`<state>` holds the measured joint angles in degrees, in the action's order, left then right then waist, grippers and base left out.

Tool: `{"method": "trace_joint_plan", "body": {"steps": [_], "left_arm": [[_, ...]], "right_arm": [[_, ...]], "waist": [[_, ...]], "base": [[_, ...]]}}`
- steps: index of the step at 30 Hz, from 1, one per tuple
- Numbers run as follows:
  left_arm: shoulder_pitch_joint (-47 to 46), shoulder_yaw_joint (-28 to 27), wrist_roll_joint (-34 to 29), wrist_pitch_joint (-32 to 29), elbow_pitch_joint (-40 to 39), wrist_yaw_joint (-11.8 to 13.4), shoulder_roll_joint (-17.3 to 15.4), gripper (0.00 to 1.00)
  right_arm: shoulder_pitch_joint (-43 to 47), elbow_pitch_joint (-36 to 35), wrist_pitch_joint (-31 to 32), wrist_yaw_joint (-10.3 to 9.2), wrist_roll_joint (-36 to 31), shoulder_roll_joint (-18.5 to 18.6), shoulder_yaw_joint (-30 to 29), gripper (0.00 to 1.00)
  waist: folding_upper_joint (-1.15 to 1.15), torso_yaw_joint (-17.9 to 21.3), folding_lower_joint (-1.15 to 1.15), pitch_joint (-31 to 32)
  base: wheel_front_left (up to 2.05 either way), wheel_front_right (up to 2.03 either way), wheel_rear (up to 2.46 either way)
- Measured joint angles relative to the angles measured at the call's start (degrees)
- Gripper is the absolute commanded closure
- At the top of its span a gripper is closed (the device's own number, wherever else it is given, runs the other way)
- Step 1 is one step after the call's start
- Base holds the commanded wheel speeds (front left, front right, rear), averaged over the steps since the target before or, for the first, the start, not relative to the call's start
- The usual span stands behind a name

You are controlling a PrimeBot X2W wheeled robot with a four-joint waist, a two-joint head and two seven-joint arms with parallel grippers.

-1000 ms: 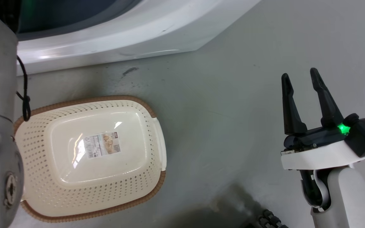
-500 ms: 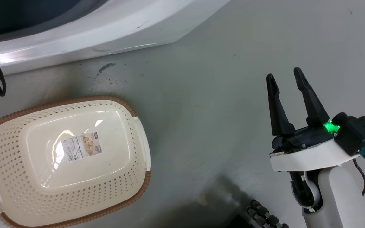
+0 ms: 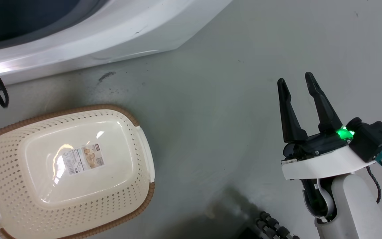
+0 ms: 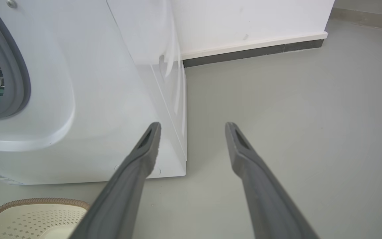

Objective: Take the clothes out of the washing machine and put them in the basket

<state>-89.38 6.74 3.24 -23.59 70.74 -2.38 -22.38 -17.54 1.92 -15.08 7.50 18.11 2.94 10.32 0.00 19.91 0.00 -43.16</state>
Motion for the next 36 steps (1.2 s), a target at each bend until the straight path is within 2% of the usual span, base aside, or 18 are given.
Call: {"method": "trace_joint_plan", "body": {"steps": [10, 15, 20, 29, 36], "left_arm": [[9.50, -0.56, 2.52, 18.07, -2.87, 0.46, 3.46, 1.00], [13.60, -0.97, 3.85, 25.53, -2.52, 0.69, 5.50, 1.00], [17.38, -1.21, 5.15, 32.12, -1.54, -0.12, 7.22, 1.00], [23.14, -2.19, 7.77, 37.97, -1.21, -1.94, 8.43, 1.00], [28.56, -3.02, 9.20, 38.50, -7.12, -2.65, 9.94, 1.00]], "right_arm": [[0.52, 1.49, -0.01, 0.00, -1.67, -0.02, -1.87, 0.00], [1.83, 2.48, -0.01, 0.01, -3.14, -0.02, -2.53, 0.00], [3.21, 3.49, -0.01, 0.01, -4.17, -0.03, -3.05, 0.00], [7.43, 4.97, 0.00, 0.00, -6.57, -0.04, -3.61, 0.00], [10.20, 4.52, 0.86, 0.00, -6.57, -0.02, -4.81, 0.00]], "waist": [[0.00, -2.25, 0.00, 6.35], [0.00, -4.03, 0.00, 10.75], [0.00, -5.75, 0.00, 15.61], [0.00, -7.81, -0.01, 24.30], [0.00, -9.30, -0.02, 29.80]], "base": [[0.00, 0.00, 0.00], [0.00, 0.00, 0.00], [0.00, 0.00, 0.00], [0.00, 0.00, 0.00], [0.00, 0.00, 0.00]]}}
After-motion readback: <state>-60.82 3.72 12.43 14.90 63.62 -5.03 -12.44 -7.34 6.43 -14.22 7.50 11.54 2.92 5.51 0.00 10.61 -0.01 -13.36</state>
